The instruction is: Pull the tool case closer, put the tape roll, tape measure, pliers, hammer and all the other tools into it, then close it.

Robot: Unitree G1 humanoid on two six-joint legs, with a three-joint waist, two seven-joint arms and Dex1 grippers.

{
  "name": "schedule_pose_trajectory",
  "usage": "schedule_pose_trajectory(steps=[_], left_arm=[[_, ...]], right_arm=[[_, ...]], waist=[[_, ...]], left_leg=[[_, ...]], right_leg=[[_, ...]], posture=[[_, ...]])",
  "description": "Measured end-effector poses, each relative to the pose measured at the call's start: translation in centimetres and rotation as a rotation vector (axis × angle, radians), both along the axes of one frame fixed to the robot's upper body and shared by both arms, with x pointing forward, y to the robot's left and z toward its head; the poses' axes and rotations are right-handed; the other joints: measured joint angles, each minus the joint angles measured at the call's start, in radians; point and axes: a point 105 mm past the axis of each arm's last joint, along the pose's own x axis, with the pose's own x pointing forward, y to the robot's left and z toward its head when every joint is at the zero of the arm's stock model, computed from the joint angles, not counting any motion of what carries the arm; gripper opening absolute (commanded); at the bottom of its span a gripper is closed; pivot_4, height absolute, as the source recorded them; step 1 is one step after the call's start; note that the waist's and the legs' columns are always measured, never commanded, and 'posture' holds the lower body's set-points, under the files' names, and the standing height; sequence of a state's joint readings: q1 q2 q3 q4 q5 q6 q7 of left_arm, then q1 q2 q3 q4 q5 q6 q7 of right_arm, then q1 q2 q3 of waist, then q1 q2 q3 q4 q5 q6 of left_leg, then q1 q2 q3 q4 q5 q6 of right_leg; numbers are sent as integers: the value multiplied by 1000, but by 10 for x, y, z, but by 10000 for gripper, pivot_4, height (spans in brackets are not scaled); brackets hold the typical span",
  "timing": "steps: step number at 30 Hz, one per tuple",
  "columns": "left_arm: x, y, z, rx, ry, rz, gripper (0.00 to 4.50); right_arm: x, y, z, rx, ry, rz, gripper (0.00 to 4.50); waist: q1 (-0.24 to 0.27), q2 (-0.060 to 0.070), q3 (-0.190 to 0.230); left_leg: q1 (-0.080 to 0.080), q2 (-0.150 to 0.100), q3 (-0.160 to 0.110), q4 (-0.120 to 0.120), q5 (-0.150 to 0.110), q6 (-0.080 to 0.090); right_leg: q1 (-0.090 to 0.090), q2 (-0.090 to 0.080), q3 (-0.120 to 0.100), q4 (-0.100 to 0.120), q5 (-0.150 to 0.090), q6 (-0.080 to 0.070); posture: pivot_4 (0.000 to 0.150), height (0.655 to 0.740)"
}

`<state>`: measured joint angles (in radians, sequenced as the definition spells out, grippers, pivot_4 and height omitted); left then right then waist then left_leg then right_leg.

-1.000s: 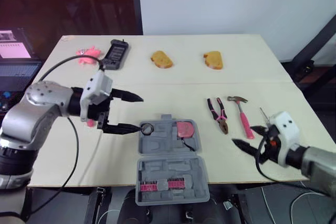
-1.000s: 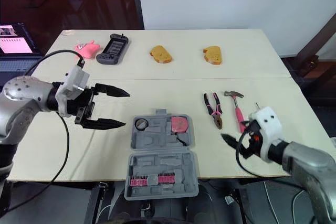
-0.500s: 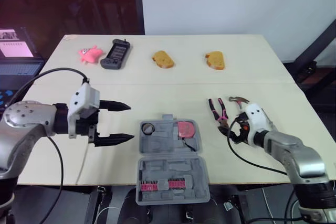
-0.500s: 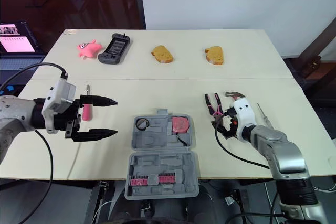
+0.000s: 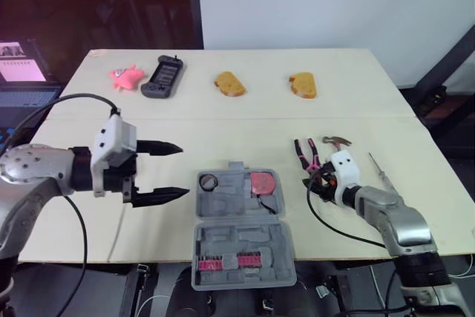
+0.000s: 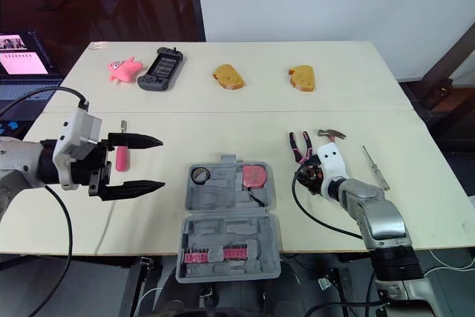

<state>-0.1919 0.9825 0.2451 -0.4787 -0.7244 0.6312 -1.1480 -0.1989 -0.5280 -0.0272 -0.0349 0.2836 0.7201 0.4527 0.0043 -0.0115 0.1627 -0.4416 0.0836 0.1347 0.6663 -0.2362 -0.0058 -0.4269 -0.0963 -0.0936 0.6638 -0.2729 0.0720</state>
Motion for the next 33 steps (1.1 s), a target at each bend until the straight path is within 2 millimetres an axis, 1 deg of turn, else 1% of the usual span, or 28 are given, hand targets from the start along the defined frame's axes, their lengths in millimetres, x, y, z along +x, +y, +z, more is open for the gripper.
schedule_pose_trajectory(steps=[5, 7, 8, 9, 10, 11, 17, 22, 26, 29, 33], left_arm=[[0, -1, 2, 0, -10, -5, 45000], [1, -1, 2, 0, -12, -6, 45000], [1, -1, 3, 0, -12, -6, 45000], [1, -1, 3, 0, -12, -7, 45000], [1, -1, 3, 0, -12, -8, 45000], [1, -1, 3, 0, -12, -8, 45000], [1, -1, 2, 0, -11, -8, 45000], [1, -1, 2, 0, -11, -6, 45000], [1, -1, 2, 4, -17, -5, 45000], [1, 0, -1, 10, -13, -1, 45000], [0, 0, -1, 9, -14, -6, 45000]], right_arm=[[2, 0, -2, 18, -8, -28, 28730], [2, 0, -4, 25, -14, -33, 24088], [2, -1, -5, 24, -18, -37, 20587], [3, -4, -5, 22, -24, -50, 16789], [4, -7, -6, 22, -30, -68, 11160], [4, -8, -7, 24, -35, -77, 10074], [10, -12, -9, 52, -75, -120, 10074], [11, -13, -10, 50, -90, -119, 10074], [8, -11, -10, 0, -92, -48, 10073], [-1, -8, -10, -45, -87, 62, 10073], [-13, -3, -11, -58, -66, 195, 10073]], waist=[[0, 0, 0], [0, 0, 0], [0, 0, 0], [0, 0, 0], [0, 0, 0], [-1, 0, 0], [-1, 0, 0], [-1, 0, 0], [-1, 0, 0], [-1, 0, 0], [-3, 0, 0]], left_leg=[[0, 0, 0, 0, 0, 0], [0, 0, 0, 0, 0, 0], [0, 0, 0, 0, 0, 0], [0, 0, 0, 0, 0, 0], [0, 0, 0, 0, 0, 0], [0, 0, 0, 0, 0, 0], [0, 0, 0, 0, 0, -1], [0, 0, 1, 0, 0, -1], [0, 0, 0, 0, 0, -1], [1, 0, 0, 0, 0, -1], [1, 0, 0, 0, 0, -1]], right_leg=[[0, 0, 0, 0, 0, 0], [0, 0, 0, 0, 0, 0], [0, 0, 0, 0, 0, 0], [0, 0, 0, 0, 0, 0], [0, 0, 0, 0, 0, 0], [0, 0, 0, 0, 0, 0], [0, 0, 0, 1, 0, 0], [0, 0, 0, 1, 0, 0], [0, 0, 0, 1, 0, 0], [0, 0, 0, 1, 0, 0], [0, 0, 0, 1, 0, 0]], posture=[[1500, 7188], [1500, 7188], [1500, 7188], [1500, 7188], [1500, 7188], [1500, 7188], [1500, 7188], [1500, 7188], [1500, 7188], [1500, 7188], [1500, 7188]])
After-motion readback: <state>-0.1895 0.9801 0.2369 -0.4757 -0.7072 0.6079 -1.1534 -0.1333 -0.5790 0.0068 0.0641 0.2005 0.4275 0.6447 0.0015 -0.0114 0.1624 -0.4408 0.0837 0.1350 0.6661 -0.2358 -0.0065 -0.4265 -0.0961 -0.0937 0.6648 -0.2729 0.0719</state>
